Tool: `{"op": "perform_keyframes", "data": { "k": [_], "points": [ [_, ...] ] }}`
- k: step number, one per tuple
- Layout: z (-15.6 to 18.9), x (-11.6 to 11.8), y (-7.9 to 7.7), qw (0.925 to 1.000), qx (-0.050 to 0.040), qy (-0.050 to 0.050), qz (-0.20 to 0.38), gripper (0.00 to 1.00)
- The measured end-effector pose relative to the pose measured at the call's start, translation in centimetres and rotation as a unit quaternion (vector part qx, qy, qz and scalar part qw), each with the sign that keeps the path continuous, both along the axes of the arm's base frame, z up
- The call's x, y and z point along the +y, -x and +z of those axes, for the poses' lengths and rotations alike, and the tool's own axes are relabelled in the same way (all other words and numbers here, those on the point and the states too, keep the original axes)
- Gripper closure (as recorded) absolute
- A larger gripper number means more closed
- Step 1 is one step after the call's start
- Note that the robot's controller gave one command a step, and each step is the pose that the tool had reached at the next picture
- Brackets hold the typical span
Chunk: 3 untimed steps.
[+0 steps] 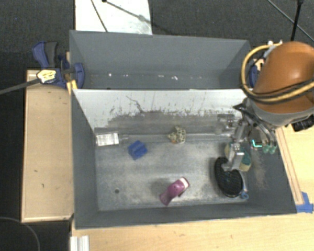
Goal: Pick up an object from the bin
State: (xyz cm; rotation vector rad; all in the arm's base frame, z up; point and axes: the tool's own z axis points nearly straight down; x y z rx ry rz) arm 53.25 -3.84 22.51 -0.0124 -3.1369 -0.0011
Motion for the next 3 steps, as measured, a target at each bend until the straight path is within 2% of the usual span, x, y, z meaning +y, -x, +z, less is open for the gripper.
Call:
{"op": "perform_keyframes", "data": {
  "k": [1, 2, 3],
  "points": [
    [-5.2, -8.3, 4.6, 0.9997, 0.0003, 0.001, 0.024, 0.00],
    [-14.1, -7.5, -0.4, 0.9308, -0.0054, 0.005, 0.366, 0.00],
    [-14.5, -7.0, 2.2, 0.9909, -0.0147, 0.008, 0.133, 0.00]
  ]
}}
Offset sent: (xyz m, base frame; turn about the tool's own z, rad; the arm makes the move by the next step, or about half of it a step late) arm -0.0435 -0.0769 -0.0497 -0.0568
